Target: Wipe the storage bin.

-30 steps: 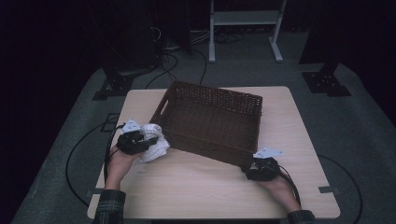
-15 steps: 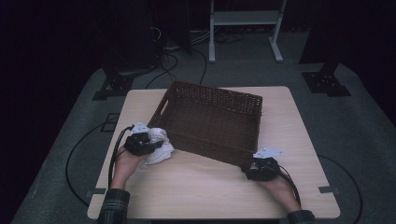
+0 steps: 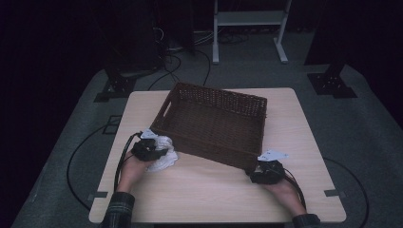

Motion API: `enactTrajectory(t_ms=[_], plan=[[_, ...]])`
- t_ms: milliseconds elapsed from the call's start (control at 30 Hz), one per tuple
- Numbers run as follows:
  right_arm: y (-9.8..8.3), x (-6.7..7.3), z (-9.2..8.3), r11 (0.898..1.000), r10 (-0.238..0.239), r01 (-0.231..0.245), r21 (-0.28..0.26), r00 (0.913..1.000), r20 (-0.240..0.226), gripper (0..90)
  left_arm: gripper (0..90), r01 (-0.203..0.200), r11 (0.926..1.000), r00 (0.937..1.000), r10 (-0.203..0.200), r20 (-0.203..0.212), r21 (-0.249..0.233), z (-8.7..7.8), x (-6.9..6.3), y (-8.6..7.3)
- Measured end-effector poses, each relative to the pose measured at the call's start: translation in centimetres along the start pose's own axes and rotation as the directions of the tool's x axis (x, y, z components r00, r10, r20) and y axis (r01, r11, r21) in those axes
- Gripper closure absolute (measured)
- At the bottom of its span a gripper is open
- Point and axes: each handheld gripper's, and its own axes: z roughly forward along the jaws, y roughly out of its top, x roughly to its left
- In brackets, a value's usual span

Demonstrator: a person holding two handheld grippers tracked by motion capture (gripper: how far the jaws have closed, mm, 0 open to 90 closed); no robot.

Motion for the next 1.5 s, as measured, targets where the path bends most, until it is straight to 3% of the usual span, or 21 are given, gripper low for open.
enactTrajectory(t_ms=[333,633,1000,1133,1233,1500], plan=[[0.0,0.0,0.0,1.000,0.000,0.000,0.000,1.0000,0.000,30.1,68.3,-0.003,0.9999,1.0000,0.003,0.001,-0.010,-0.3,-0.1,0.1],[0.0,0.0,0.0,1.000,0.000,0.000,0.000,1.0000,0.000,30.1,68.3,-0.006,0.9982,1.0000,0.006,0.005,-0.060,-1.6,-0.3,0.5],[0.0,0.0,0.0,1.000,0.001,-0.001,0.000,1.0000,0.000,30.1,68.3,-0.035,0.9860,0.9992,0.038,0.015,-0.163,-4.1,-1.5,2.2],[0.0,0.0,0.0,1.000,0.000,0.000,0.000,1.0000,0.000,30.1,68.3,-0.059,0.9820,0.9980,0.062,0.012,-0.180,-4.7,-2.2,2.8],[0.0,0.0,0.0,1.000,-0.002,0.002,0.000,1.0000,0.000,30.1,68.3,-0.074,0.9818,0.9970,0.076,0.009,-0.175,-4.8,-2.4,3.0],[0.0,0.0,0.0,1.000,0.001,-0.001,0.000,1.0000,0.000,30.1,68.3,-0.062,0.9856,0.9979,0.064,0.010,-0.157,-3.9,-2.4,2.8]])
